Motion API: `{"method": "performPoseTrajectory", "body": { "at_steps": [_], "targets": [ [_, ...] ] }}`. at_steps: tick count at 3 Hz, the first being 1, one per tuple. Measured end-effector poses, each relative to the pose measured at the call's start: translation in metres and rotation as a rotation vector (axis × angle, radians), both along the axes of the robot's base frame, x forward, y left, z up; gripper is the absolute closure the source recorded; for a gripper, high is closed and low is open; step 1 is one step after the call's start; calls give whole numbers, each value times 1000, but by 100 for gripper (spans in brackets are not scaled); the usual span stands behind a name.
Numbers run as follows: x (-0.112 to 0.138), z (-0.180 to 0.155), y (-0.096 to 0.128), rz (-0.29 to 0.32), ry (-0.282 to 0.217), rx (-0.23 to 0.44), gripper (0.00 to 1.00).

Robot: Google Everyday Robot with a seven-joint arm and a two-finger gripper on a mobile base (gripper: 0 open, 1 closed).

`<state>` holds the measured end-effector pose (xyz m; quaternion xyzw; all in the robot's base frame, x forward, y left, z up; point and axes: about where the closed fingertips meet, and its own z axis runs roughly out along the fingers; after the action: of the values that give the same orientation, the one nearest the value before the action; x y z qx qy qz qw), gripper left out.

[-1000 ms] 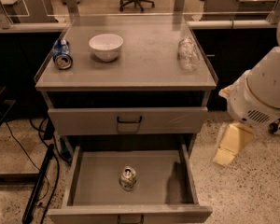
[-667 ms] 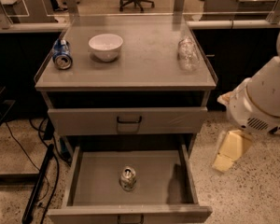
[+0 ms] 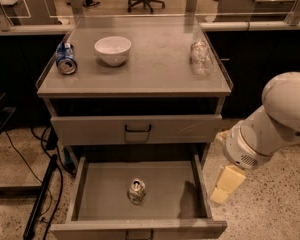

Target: Pick 7up can from middle drawer and place on counter

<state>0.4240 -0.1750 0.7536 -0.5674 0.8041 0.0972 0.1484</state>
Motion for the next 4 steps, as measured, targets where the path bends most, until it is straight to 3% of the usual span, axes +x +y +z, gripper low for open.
{"method": "performPoseTrajectory", "body": {
  "at_steps": [1, 2, 3, 4],
  "targets": [
    [0, 0, 0, 0, 0, 0, 0],
    [-11, -43, 7, -28, 64, 61, 0],
    [-10, -105, 19, -89, 132, 195, 0],
    [-10, -105, 19, -89, 132, 195, 0]
  ]
}}
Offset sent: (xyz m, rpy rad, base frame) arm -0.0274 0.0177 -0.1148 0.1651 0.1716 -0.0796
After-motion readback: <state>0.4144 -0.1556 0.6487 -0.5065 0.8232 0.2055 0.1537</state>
